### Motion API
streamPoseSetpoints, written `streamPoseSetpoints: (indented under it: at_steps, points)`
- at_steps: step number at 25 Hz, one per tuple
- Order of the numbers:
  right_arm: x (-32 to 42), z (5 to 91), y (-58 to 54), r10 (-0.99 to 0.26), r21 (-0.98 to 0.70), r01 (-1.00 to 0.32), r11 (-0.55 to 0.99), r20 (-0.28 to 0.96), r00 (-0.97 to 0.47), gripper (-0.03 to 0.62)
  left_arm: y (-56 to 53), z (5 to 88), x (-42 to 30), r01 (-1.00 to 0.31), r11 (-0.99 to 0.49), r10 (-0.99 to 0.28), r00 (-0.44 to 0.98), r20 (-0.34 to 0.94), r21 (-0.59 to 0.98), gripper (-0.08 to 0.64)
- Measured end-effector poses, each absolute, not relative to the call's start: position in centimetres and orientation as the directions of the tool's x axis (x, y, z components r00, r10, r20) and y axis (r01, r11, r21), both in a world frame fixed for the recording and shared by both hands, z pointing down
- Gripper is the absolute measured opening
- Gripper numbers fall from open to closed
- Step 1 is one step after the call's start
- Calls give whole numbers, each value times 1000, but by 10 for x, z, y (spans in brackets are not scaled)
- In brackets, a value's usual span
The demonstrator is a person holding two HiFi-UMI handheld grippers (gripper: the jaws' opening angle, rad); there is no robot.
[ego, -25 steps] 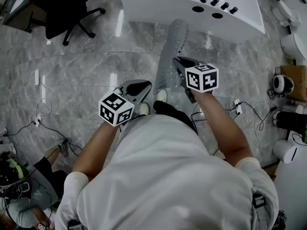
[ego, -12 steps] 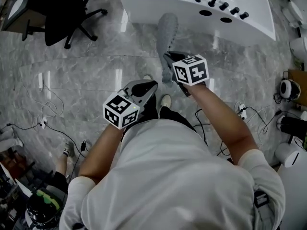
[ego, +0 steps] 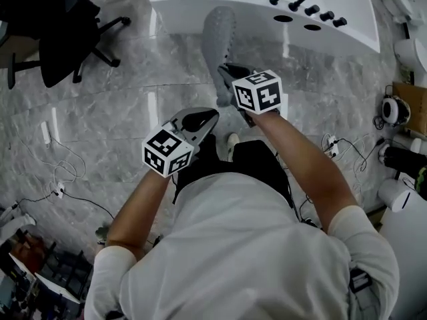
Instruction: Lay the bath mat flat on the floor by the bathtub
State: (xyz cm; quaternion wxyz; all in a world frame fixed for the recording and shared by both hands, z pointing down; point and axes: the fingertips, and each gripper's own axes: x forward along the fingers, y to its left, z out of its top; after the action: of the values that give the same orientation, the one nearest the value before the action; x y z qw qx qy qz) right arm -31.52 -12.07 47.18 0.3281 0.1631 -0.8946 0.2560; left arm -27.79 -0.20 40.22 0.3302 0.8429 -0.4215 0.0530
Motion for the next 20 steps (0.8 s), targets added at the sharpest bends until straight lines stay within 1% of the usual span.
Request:
streamPoseSetpoints:
  at_steps: [6,10,16,20]
  points:
    - [-330,499,-166,-187,-346,-500,794,645,-741,41,-13,430,-279,-747,-403,-656,639,402,529,29]
    - [-313,542,-207,-223,-335,-524,783,635,-740,41,-22,459,-259,-761,-381,-641,626,443,525,29]
    - [-241,662,-272,-256,-303,-588,750,686,-681,41,-60,515,-219,-793,-311,-637,583,505,523,29]
    - [-173,745,-312,-274,-248,-624,741,737,-618,41,-94,558,-169,-798,-321,-603,588,539,511,29]
